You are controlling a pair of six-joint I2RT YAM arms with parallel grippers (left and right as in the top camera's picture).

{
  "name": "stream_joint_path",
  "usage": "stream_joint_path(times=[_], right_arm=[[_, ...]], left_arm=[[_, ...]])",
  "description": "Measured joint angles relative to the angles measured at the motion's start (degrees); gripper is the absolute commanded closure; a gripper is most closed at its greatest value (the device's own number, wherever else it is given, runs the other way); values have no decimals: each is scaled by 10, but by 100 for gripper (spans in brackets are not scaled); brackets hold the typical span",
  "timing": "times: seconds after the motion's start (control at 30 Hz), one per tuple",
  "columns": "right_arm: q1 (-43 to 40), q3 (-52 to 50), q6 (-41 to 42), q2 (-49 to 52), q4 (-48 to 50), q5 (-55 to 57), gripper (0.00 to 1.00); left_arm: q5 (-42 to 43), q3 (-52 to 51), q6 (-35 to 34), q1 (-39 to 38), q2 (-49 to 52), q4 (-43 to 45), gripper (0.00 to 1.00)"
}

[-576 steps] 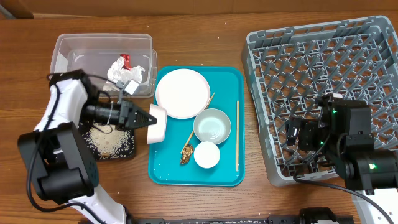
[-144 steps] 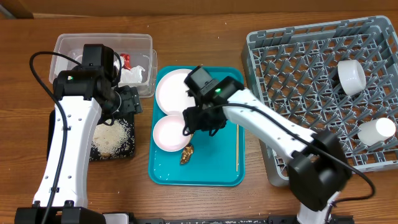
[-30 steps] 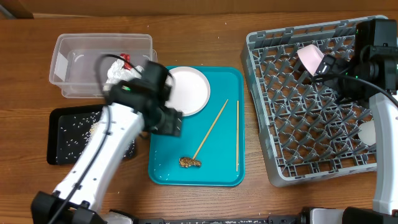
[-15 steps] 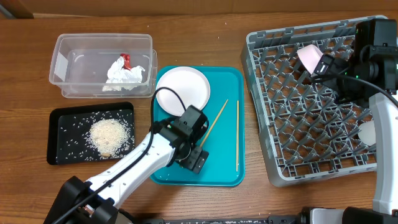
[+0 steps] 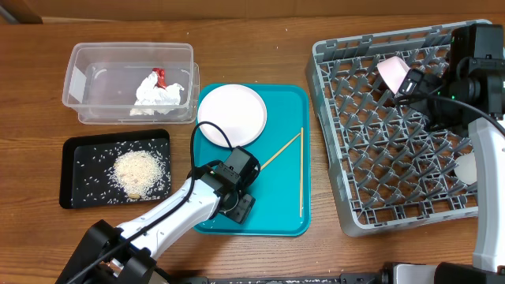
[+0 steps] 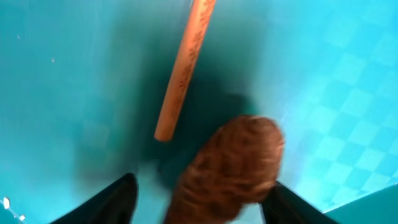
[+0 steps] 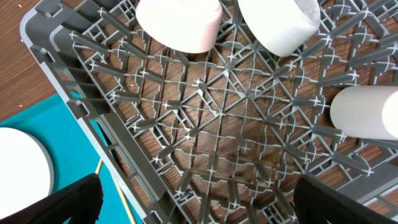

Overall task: Sort waste into correct bins and load items into the dishwasher
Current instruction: 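Reach left gripper to the brown food scrap and pinch it, then carry the food scrap with left gripper and drop it on the black tray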

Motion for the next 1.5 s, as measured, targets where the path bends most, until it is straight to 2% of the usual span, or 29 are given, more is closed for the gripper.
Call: stream_joint_path(times=[0.1, 0.2, 0.57, 0.77, 1.0, 1.5], right_arm=[[0, 0, 0, 0, 0, 0, 0], [0, 0, 0, 0, 0, 0, 0], [0, 0, 0, 0, 0, 0, 0], [0, 0, 0, 0, 0, 0, 0], [0, 0, 0, 0, 0, 0, 0], [0, 0, 0, 0, 0, 0, 0]], left_arm=[[3, 0, -2, 0, 0, 4, 60], [6, 0, 0, 0, 0, 5, 70], [8, 10, -27, 10, -3, -20, 96], [10, 65, -53, 85, -5, -81, 96], [3, 148, -63, 228, -39, -114, 93], [-40, 158, -74, 546, -29, -111, 87]])
